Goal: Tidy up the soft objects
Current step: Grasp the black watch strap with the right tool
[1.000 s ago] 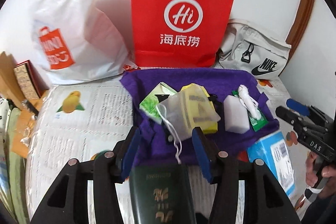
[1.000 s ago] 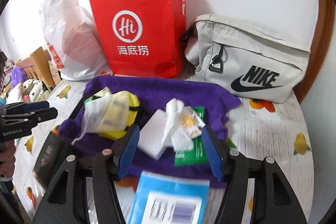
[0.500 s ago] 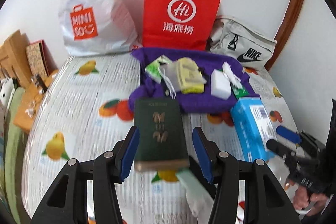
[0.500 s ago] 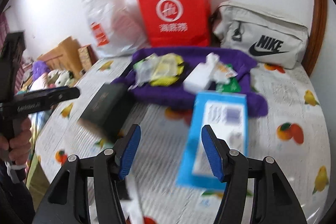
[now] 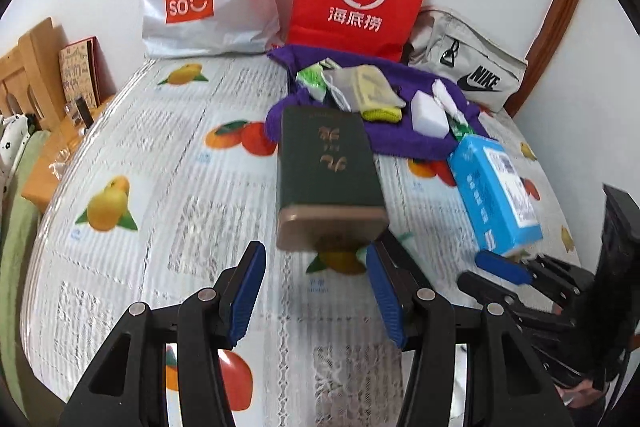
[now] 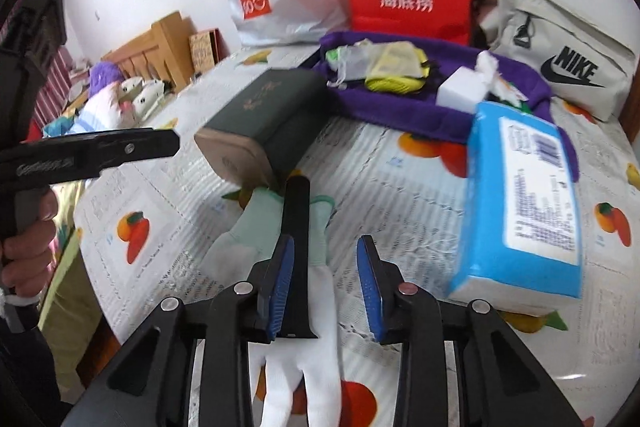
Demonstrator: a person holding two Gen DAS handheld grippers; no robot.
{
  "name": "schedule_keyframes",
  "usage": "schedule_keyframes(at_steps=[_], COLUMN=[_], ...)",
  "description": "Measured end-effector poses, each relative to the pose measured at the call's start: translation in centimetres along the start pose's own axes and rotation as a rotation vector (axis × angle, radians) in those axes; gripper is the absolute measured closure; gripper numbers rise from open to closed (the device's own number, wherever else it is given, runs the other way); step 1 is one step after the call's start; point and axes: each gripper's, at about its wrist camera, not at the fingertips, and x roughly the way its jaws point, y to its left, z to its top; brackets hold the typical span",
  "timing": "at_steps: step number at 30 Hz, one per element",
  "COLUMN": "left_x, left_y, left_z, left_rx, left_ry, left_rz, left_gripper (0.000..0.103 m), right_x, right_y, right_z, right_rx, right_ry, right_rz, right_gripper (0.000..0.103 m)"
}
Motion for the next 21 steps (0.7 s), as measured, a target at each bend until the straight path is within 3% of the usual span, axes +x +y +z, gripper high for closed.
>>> schedule_keyframes(at_steps=[4,9,14,21], left_x=[0.5,1.1,1.5,1.4], left_y=[0.9,1.8,2.2,2.2], left_z=[-0.8,-1.3,-1.6,-2.0], left_rx=[-0.016,-0.035,-0.046,-0.053], left_ry=[0.012,0.031,0.041,0.051], left_rz=[-0.01,-0.01,-0.017,-0.02], left_gripper=[0.053,0.053,0.053,0.053], right_x=[1.8,3.5,4.5,4.2], right_y=[0.6,1.3,2.2,2.4], right_z=[-0.1,-0.5,-0.8,-0.8], right_rx=[0.007,0.009,-0.039,-0.06], right_ry=[0.02,0.058,0.09,0.063], right_rz=[0.018,0.042,0.024,0.001], right_gripper=[0.07,0.077,0.077,0.083])
